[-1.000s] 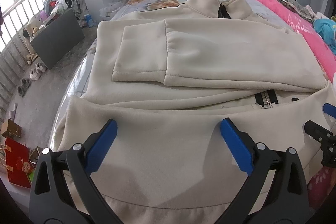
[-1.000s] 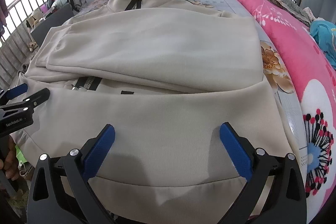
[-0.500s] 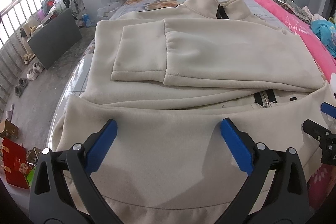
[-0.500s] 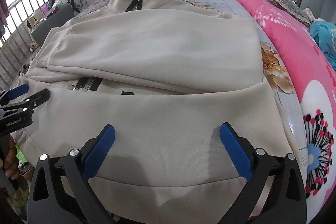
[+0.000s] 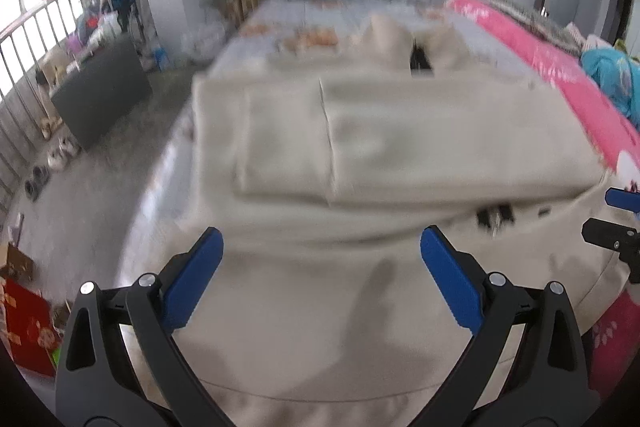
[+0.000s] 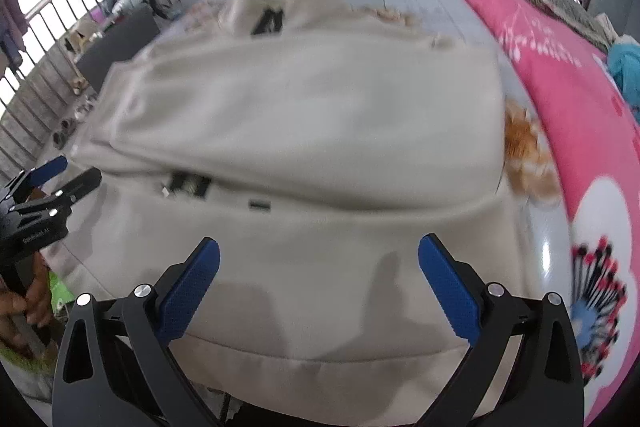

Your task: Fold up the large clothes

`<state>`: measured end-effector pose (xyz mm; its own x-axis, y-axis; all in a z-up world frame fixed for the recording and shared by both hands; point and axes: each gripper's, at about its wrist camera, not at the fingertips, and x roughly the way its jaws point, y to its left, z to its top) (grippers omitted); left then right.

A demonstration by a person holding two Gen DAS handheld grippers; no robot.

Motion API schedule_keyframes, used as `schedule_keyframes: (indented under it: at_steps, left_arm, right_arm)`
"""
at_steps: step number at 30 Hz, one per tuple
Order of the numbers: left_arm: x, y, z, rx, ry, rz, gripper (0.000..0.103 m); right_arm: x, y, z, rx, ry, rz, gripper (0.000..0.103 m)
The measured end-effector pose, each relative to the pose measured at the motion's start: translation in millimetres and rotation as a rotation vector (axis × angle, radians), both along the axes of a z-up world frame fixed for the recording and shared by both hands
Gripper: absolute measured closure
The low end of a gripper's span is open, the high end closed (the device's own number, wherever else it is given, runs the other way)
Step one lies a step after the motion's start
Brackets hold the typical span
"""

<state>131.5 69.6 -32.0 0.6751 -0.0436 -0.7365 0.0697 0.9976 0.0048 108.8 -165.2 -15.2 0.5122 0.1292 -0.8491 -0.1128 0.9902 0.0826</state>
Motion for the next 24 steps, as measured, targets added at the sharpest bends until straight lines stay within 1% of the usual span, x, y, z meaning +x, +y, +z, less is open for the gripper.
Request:
schedule_keyframes:
  at_steps: [3, 4, 5, 7, 9, 10, 12, 13, 15, 16, 18, 19, 20, 22, 24]
  left_arm:
    - [11.4, 11.5, 35.9, -0.021, -0.07, -0.02, 0.007]
    - [17.7, 15.6, 48.5, -0.036, -0.085, -0.029, 0.007]
    - [24.5, 18.1, 58.2, -0.05, -0.092, -0.036, 0.007]
    - [50.7, 24.3, 81.9, -0.109, -0.09, -0.06, 0.007]
    - [77.7, 24.9, 95.2, -0.166, -0.083, -0.083, 0.008]
    - [100.4, 22.0, 99.5, -0.185, -0.077, -0.102, 0.008]
    - [137.2, 11.7, 98.7, -0.19, -0.062, -0.145, 0.008]
    - [160.9, 6.0, 94.4, -0.206, -0.034, -0.17, 0.008]
    - [197.7, -0.2, 84.6, -0.258, 0.006, -0.166, 0.008]
    - [215.4, -4.4, 80.0, -0.292, 0.019, -0.169, 0.01]
    - [241.6, -13.8, 71.2, -0.318, 0.03, -0.165, 0.013]
    - [253.2, -20.0, 65.8, -0.322, 0.037, -0.163, 0.017]
    - [269.4, -27.6, 58.4, -0.314, 0.056, -0.159, 0.024]
    - [292.6, -39.2, 42.4, -0.301, 0.101, -0.152, 0.032]
    - [310.9, -49.8, 26.0, -0.281, 0.147, -0.158, 0.037]
  right_arm:
    - [11.5, -5.7, 23.8, 0.048, -0.033, 0.028, 0.006]
    - [19.3, -8.1, 37.1, 0.066, -0.051, 0.043, 0.006]
    - [25.7, -9.6, 46.6, 0.078, -0.066, 0.052, 0.006]
    - [44.7, -13.6, 70.1, 0.111, -0.097, 0.074, 0.006]
    - [67.7, -17.2, 89.5, 0.165, -0.114, 0.094, 0.006]
    - [79.2, -18.7, 95.4, 0.188, -0.117, 0.099, 0.006]
    - [119.3, -22.3, 107.9, 0.235, -0.111, 0.09, 0.006]
    - [132.2, -22.6, 110.0, 0.239, -0.106, 0.08, 0.006]
    - [177.6, -24.7, 108.2, 0.256, -0.078, 0.057, 0.006]
    - [200.0, -25.9, 103.2, 0.266, -0.056, 0.043, 0.006]
    - [235.0, -27.8, 91.2, 0.281, -0.01, 0.018, 0.006]
    - [258.5, -28.2, 80.1, 0.291, 0.026, 0.011, 0.009]
    - [271.5, -27.7, 72.9, 0.292, 0.045, 0.006, 0.011]
    - [300.6, -25.0, 52.6, 0.296, 0.09, -0.004, 0.014]
    - [319.6, -21.4, 37.2, 0.295, 0.118, -0.001, 0.019]
